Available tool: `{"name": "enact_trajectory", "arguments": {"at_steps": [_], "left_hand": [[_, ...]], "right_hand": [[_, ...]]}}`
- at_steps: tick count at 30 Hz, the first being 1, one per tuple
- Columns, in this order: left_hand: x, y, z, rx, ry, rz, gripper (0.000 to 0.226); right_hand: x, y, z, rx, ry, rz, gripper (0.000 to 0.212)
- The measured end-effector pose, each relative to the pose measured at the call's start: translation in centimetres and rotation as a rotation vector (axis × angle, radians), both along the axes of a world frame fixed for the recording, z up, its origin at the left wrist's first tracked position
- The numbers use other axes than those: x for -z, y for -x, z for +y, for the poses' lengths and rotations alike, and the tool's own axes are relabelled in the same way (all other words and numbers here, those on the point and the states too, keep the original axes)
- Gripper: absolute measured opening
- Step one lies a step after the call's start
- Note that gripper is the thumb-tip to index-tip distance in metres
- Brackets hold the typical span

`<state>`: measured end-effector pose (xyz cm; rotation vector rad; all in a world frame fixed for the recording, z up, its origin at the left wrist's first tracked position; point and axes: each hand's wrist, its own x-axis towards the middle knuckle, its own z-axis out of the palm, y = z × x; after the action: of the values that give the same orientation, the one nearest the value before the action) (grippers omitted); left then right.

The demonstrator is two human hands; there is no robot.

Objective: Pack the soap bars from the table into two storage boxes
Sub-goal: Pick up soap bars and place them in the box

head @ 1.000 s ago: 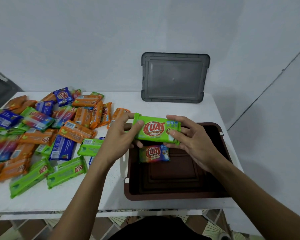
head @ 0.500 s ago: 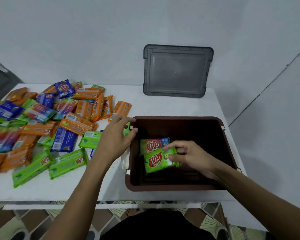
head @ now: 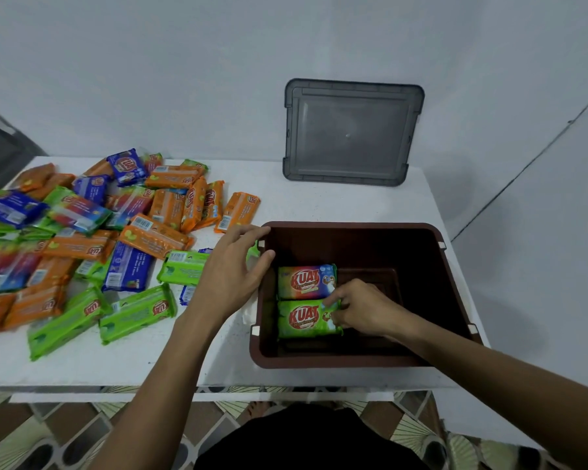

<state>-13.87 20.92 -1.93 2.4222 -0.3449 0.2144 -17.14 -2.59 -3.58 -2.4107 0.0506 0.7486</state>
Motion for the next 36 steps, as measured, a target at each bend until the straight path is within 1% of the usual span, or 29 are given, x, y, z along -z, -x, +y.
{"name": "enact_trajectory", "arguments": {"at_steps": [4,7,9,12,14,17,20,26,29,31,34,36], "left_hand": [[0.1,0.0,-0.1,-0.003,0.008,-0.006,0.041],[0.1,0.0,-0.2,-0.008,0.012,-0.009,0.041],[0.0,-0.1,-0.2,-0.012,0.005,-0.008,0.041],[0.0,-0.1,-0.2,-0.009,-0.006,-0.003,0.042],[0.0,-0.1,-0.1,0.0,-0.008,-0.007,0.042],[-0.1,-0.1,0.0,0.002,-0.012,-0.001,0.041],[-0.2,-0.2,0.1,-0.003,-0.019,0.009,0.042],[0.0,-0.4,0.2,0.005,-0.025,0.012,0.045],[0.0,-0.3,0.3,0.022,0.011,0.008,0.043],[0.0,-0.1,0.4,0.039,0.048,0.026,0.046],[0.1,0.1,1.1,0.078,0.117,0.074,0.054],[0.1,0.1,2.0,0.082,0.154,0.086,0.051]], "right_hand": [[-0.1,0.0,0.3,-0.044,0.014,-0.037,0.035],[-0.1,0.0,0.4,-0.058,0.022,-0.025,0.039],[0.0,0.1,0.4,-0.109,0.038,-0.029,0.042],[0.4,0.2,1.1,-0.221,0.074,-0.099,0.044],[0.5,0.1,1.6,-0.281,0.114,-0.159,0.051],[0.3,0.0,1.7,-0.319,0.155,-0.184,0.057],[0.4,-0.2,1.4,-0.306,0.132,-0.198,0.057],[0.7,-0.5,1.5,-0.32,0.158,-0.206,0.058],[0.4,-0.7,1.5,-0.33,0.185,-0.18,0.061],[-0.3,-1.0,1.5,-0.339,0.186,-0.141,0.061],[-2.1,-2.0,1.5,-0.351,0.182,-0.112,0.056],[-3.7,-2.8,1.5,-0.337,0.182,-0.16,0.042]]}}
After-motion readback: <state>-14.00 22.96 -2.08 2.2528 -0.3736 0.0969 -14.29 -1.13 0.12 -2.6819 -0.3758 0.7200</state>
